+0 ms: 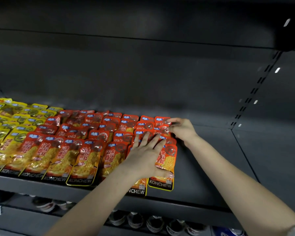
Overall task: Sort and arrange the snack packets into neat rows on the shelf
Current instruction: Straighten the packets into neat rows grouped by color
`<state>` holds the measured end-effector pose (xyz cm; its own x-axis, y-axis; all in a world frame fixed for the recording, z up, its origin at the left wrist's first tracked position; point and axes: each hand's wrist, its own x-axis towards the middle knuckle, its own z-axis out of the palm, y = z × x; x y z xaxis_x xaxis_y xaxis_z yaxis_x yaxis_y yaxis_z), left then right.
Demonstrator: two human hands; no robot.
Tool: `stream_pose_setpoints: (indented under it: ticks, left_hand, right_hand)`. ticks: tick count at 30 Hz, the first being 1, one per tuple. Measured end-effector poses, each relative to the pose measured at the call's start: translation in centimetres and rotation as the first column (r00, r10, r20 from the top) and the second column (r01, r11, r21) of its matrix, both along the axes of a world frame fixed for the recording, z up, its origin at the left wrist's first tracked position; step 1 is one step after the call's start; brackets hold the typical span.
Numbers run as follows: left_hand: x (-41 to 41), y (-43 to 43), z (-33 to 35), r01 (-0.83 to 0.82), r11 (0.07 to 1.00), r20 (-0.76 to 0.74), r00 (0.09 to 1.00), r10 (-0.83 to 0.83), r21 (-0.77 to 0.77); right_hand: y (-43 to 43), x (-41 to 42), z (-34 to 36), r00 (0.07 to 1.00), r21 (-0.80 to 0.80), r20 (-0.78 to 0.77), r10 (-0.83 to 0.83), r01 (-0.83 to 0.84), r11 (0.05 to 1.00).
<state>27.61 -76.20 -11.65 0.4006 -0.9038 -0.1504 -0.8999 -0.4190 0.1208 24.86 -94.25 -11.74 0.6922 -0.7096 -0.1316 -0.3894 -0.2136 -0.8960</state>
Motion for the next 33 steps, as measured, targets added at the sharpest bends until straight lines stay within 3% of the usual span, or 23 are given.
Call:
stream_pose_setpoints:
  ticks: [3, 8, 16, 24, 29, 33]
  left_hand:
    - [0.0, 0.0, 0.0, 0.003, 1.0, -0.006, 1.0, -0.003, -0.006]
    - [0.0, 0.1, -0.1, -0.002, 1.0, -0.009, 1.0, 0.002, -0.011]
    - [0.0, 0.0, -0.1, -0.001, 1.0, -0.005, 1.0, 0.001, -0.001]
    - [-0.3, 0.2, 0.5, -0.001, 1.0, 0.011, 1.0, 0.001, 0.013]
    - [-1.1, 0.8, 0.9, 0.014, 1.0, 0.087, 0.996, -0.012, -0.02]
    - [-2.0, 1.7, 0.7, 0.049, 0.999, 0.116, 0.992, -0.048, -0.006]
  right_hand:
    - [-0.5, -0.8, -0.2, 0.999, 0.035, 0.031, -0.035, 0.034, 0.999]
    - [-1.1, -2.2, -0.9, 1.0, -0.06, -0.022, -0.01, 0.009, 0.998]
    - [0.0, -2.8, -1.1, 0.994, 0.052, 0.089, -0.069, 0.064, 0.997]
    - [1.4, -4.4, -0.7, 0.98, 0.16, 0.188, 0.063, -0.093, 0.983]
    - [2.1, -6.1, -0.5, 0.975, 0.15, 0.178, -0.135, 0.109, 0.983]
    - [4.3, -7.1, -0.8, 0.993, 0.072, 0.092, -0.07, 0.064, 0.995]
